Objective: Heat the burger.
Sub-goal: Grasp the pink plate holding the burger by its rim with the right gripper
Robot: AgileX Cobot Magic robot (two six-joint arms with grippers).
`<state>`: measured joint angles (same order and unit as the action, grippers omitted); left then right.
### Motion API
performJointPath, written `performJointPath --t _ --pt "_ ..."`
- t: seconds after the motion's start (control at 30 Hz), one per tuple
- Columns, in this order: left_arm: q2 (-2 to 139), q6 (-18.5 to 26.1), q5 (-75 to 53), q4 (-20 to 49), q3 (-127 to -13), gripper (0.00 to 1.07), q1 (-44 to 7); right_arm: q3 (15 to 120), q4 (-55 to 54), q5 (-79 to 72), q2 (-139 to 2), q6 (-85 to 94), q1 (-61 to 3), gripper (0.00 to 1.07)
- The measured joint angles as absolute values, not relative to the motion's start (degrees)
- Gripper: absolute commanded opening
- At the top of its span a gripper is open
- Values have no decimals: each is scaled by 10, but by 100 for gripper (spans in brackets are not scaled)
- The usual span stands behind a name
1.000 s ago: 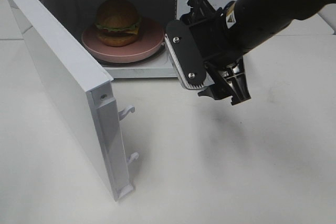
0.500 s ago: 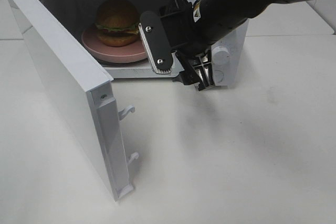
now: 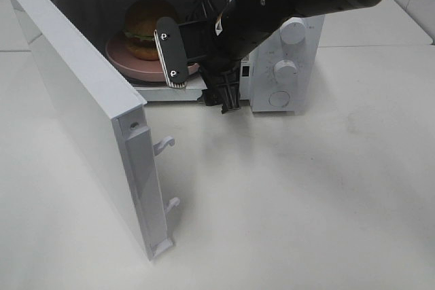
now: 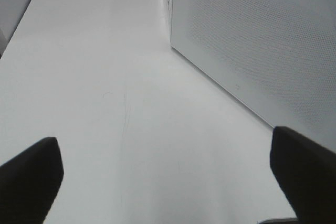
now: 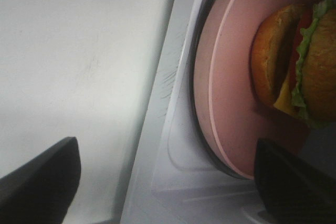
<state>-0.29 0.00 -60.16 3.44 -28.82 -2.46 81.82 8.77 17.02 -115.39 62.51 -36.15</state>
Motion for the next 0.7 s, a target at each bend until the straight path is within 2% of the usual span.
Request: performJointPath --t 0.7 --pt "-3 0 -602 34 -288 100 -25 986 87 205 -1296 590 -360 85"
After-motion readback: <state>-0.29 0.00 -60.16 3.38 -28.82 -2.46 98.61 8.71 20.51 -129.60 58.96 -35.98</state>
